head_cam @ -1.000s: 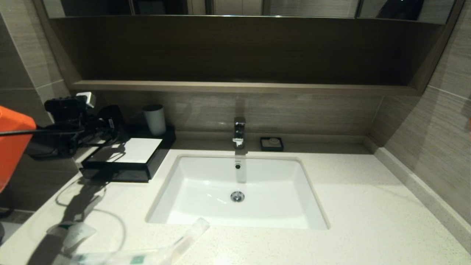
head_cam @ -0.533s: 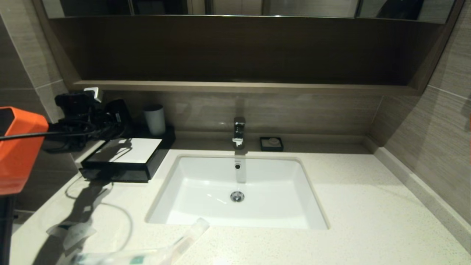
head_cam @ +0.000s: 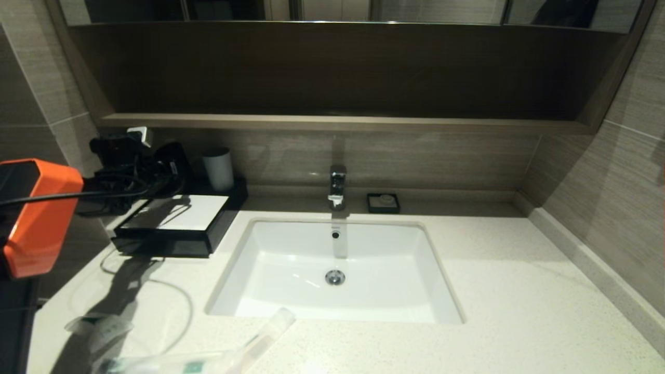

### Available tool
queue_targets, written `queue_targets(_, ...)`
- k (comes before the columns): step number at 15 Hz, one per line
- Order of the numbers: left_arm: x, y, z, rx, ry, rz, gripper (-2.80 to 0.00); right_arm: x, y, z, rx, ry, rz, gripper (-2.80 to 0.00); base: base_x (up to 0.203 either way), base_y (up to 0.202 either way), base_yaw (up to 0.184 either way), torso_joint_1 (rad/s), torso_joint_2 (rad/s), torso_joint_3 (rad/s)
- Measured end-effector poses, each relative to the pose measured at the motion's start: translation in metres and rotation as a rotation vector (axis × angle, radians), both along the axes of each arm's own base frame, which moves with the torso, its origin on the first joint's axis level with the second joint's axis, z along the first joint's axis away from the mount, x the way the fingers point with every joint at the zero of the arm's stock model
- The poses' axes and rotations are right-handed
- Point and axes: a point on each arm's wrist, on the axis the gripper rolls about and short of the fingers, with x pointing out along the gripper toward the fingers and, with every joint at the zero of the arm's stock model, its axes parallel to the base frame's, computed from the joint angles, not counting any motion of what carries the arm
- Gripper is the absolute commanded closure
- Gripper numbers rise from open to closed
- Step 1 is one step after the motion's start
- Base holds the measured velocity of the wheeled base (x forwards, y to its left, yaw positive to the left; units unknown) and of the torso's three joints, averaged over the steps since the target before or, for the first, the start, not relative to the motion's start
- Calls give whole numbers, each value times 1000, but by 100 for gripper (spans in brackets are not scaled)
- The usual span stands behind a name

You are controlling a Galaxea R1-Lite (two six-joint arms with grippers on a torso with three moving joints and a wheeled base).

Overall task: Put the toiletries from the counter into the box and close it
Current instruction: Place the cup on the storage box

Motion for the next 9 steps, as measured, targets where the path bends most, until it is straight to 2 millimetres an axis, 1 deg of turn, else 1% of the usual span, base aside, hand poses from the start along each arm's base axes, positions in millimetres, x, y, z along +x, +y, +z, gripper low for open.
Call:
queue_targets(8,11,2,-11,3,-5,2,0,0,0,0,0,0,0,0,0,0,0,0,0,0)
queue_targets(9,11,2,-11,7,-3,13,-280,0,0,0,0,0,0,0,0,0,0,0,0,0)
